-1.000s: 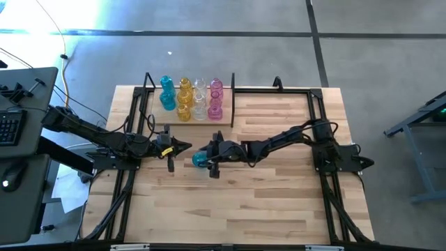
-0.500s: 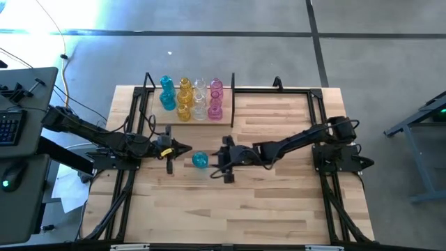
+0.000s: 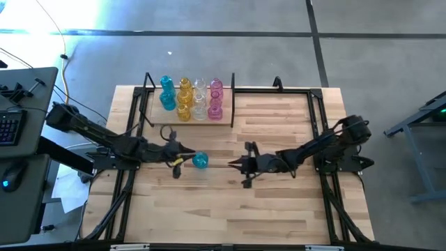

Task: Sort vases onto shelf
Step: Put the blue vase on the shelf

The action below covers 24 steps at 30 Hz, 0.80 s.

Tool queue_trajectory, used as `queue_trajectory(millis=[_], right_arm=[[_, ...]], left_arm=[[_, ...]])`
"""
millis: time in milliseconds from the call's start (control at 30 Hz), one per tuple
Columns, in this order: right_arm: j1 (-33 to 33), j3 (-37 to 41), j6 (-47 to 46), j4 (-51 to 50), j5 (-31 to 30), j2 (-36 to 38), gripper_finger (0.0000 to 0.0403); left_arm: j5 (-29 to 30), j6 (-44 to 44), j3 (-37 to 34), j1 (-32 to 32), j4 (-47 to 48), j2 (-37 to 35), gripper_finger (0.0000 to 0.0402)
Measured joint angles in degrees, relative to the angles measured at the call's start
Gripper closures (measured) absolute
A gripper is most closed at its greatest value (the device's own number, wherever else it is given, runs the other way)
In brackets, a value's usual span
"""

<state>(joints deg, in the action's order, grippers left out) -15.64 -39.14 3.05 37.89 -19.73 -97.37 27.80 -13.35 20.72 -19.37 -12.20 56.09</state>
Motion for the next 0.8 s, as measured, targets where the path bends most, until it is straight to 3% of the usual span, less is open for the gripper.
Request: queue_trajectory(millis=[167, 300, 500, 800], right_arm=[[-2.39, 1.91, -0.21, 0.06, -4.22, 2.21, 0.0386], [-2.97, 1.91, -0.12, 0.28, -4.42, 2.24, 0.0391], [-3.01, 1.93, -0.19, -0.42, -4.54, 2.24, 0.0400], [-3.01, 1.91, -0.09, -0.52, -4.56, 2.22, 0.0402]], left_arm=[[2.97, -3.95, 3.76, -1.56, 5.24, 5.80, 0.0286], [5.63, -6.41, 5.52, -2.10, 6.94, 9.57, 0.0243], [5.15, -9.58, 7.33, -2.11, 6.66, 13.52, 0.0187], [5.85, -12.06, 7.51, -1.04, 6.68, 17.99, 0.0160]])
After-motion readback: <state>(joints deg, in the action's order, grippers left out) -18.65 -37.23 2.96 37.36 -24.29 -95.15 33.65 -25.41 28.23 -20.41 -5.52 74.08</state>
